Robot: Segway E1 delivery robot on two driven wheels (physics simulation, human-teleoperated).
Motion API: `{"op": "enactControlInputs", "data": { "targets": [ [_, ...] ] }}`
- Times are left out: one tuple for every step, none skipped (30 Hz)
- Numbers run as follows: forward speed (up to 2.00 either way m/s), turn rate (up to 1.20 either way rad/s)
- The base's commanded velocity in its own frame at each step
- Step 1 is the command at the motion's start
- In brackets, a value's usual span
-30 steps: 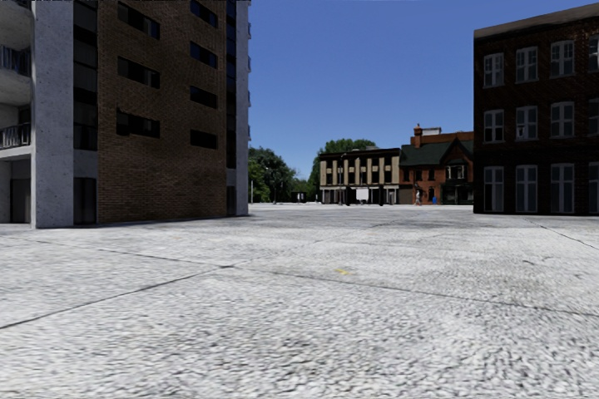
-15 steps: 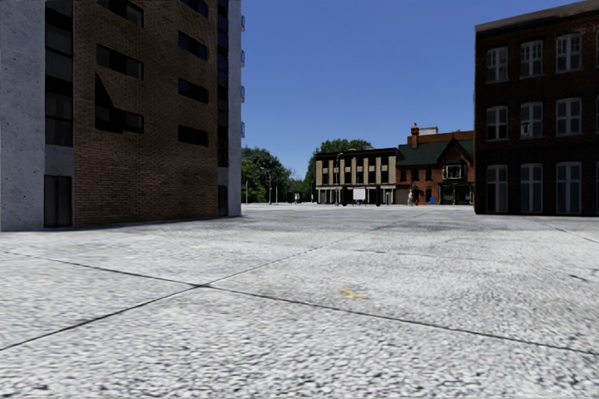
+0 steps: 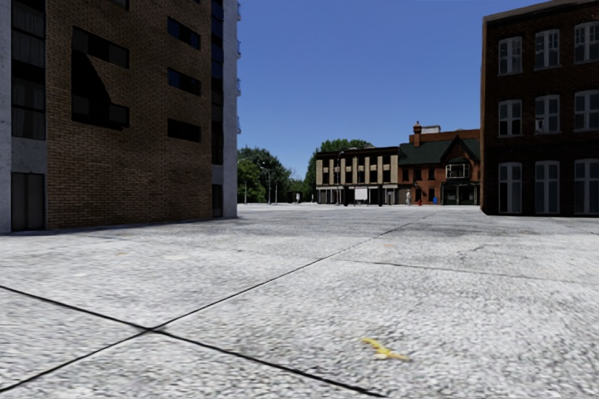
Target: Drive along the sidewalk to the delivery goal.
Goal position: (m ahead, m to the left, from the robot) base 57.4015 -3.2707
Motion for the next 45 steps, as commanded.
{"op": "enactControlInputs", "data": {
  "targets": [
    [2.00,0.00],
    [2.00,0.00],
    [2.00,0.00],
    [2.00,0.00],
    [2.00,0.00],
    [2.00,0.00],
    [2.00,0.00],
    [2.00,0.00],
    [2.00,0.00],
    [2.00,0.00],
    [2.00,0.00],
    [2.00,0.00],
    [2.00,0.00],
    [2.00,0.00],
    [2.00,0.00],
    [2.00,0.00],
    [2.00,0.00],
    [2.00,0.00],
    [2.00,0.00],
    [2.00,0.00],
    [2.00,0.00],
    [2.00,0.00],
    [2.00,0.00],
    [2.00,0.00],
    [2.00,0.00],
    [2.00,0.00],
    [2.00,0.00],
    [2.00,0.00],
    [2.00,0.00],
    [2.00,0.00],
    [2.00,0.00],
    [2.00,0.00],
    [2.00,0.00],
    [2.00,0.00],
    [2.00,0.00],
    [2.00,0.00],
    [2.00,0.00],
    [2.00,0.00],
    [2.00,0.00],
    [2.00,0.00],
    [2.00,0.00],
    [2.00,0.00],
    [2.00,0.00],
    [2.00,0.00],
    [2.00,0.00]
  ]
}}
